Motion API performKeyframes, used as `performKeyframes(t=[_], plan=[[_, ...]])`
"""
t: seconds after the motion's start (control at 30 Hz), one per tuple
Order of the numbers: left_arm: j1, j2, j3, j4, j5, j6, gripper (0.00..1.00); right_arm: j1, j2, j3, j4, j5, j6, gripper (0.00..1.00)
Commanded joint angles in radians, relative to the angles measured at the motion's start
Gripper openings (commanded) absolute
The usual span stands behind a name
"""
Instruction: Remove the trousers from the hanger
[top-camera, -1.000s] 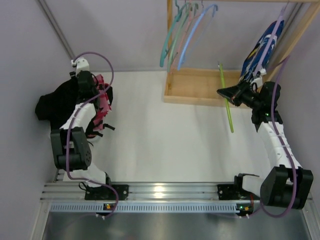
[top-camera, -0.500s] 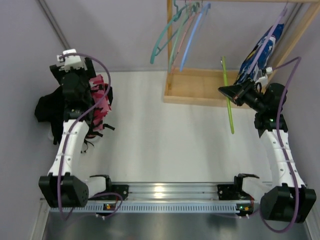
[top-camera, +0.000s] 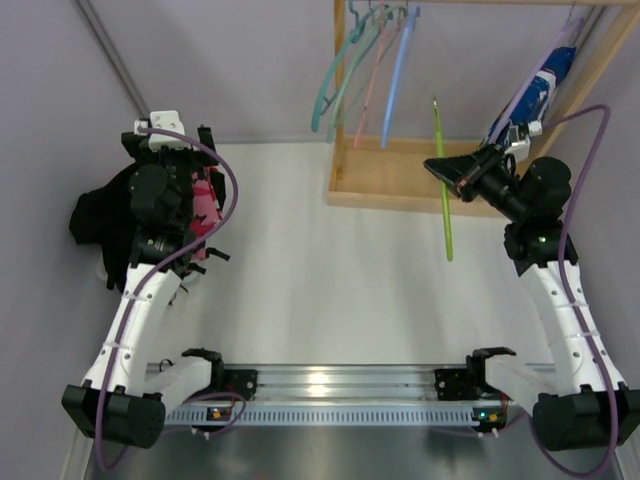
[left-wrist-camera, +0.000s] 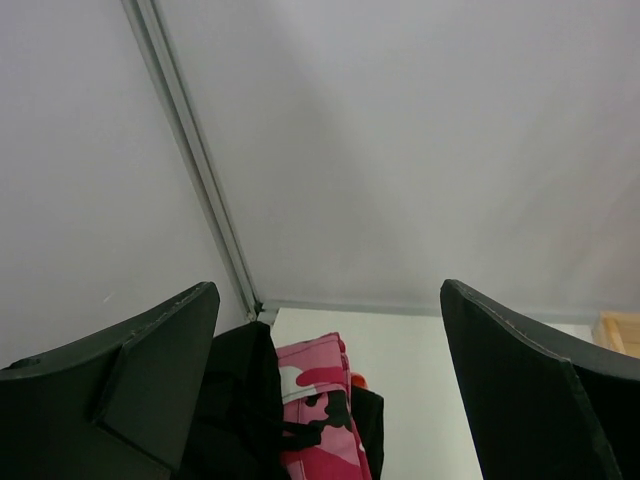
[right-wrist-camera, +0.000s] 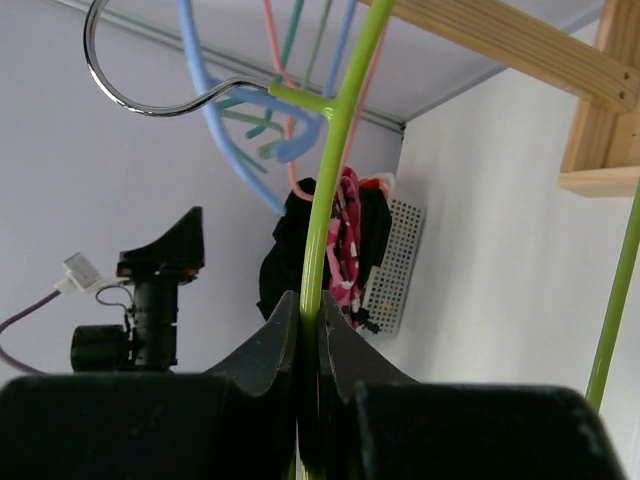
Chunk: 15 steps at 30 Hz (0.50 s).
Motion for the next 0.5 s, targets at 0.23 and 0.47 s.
performKeyframes(t=[0.23, 0.47], plan=[[-0.033, -0.008, 0.002, -0.01, -0.032, -0.035, 0.99, 0.073, -0.073, 0.187, -0.091, 0.162, -0.033, 0.0], [-0.065, 0.017, 0.03, -0.01, -0.041, -0.041, 0.99, 0.113, 0.097, 0.411, -0.144, 0.298, -0.017, 0.0]])
